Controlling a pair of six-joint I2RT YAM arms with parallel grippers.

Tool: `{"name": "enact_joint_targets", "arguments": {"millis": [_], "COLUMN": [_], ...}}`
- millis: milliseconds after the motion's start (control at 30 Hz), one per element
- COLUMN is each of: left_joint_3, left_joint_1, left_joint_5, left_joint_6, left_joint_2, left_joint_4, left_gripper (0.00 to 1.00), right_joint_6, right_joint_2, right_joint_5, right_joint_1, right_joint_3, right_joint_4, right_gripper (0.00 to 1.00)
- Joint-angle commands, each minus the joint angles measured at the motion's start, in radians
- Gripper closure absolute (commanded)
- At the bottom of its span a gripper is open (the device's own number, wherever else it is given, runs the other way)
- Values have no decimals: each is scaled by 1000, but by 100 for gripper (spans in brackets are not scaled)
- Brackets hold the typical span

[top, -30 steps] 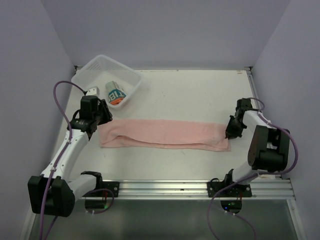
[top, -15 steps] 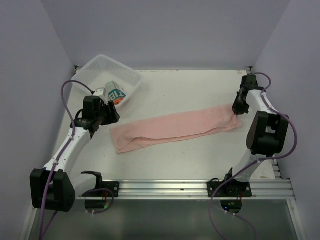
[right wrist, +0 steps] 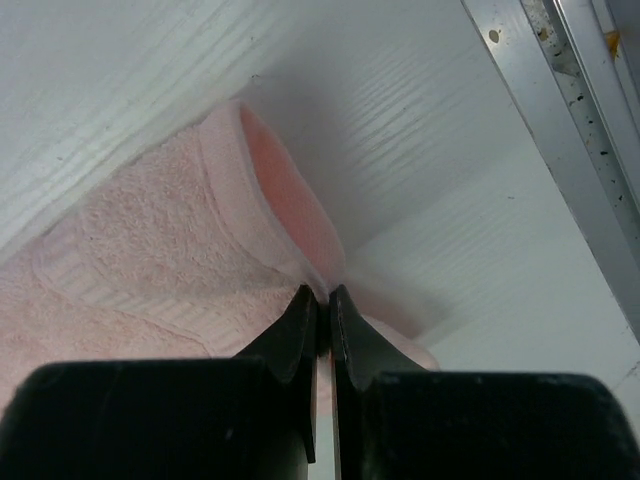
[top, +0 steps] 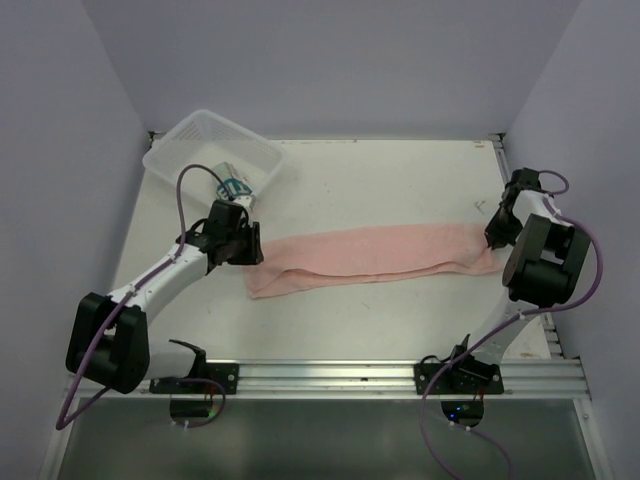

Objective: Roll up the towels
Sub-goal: Fold the towel

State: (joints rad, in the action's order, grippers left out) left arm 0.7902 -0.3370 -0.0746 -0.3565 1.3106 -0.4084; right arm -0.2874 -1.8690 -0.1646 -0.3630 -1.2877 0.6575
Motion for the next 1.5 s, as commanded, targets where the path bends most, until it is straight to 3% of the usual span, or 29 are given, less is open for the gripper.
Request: {"name": "enact_joint_targets", "arguments": {"millis": [0, 233, 333, 533, 900, 1167, 1300, 1467], "left_joint_3": [24, 12, -9, -48, -117, -117, -121, -120], "left_joint_1": [-11, -43, -43, -45, -69, -94, -100, -111], "left_joint_5": [-10, 64, 109, 122, 84, 147, 170, 193], "left_joint_6": [2, -42, -123, -237, -282, -280, -285, -291], "left_joint_2": [-4, 30, 29, -33, -36, 30, 50, 62], "left_joint_4": [-20, -101, -131, -150, -96, -78, -64, -69], "left_gripper": [61, 68, 61, 60, 62, 62, 65, 76], "right_joint_6": [-9, -7, -13, -16, -27, -27, -27, -27], "right_joint_2": [60, 68, 71, 64, 44, 44, 42, 44], "right_joint_5": [31, 86, 105, 128, 160, 160, 160, 160], "right_joint_1": [15, 15, 15, 15, 15, 15, 15, 15], "right_joint_3": [-9, -9, 2, 21, 27, 33, 34, 37], "right_joint_4": [-29, -36, -50, -70, -95, -107, -107, -111], "right_gripper": [100, 100, 100, 100, 100, 100, 100, 100]}}
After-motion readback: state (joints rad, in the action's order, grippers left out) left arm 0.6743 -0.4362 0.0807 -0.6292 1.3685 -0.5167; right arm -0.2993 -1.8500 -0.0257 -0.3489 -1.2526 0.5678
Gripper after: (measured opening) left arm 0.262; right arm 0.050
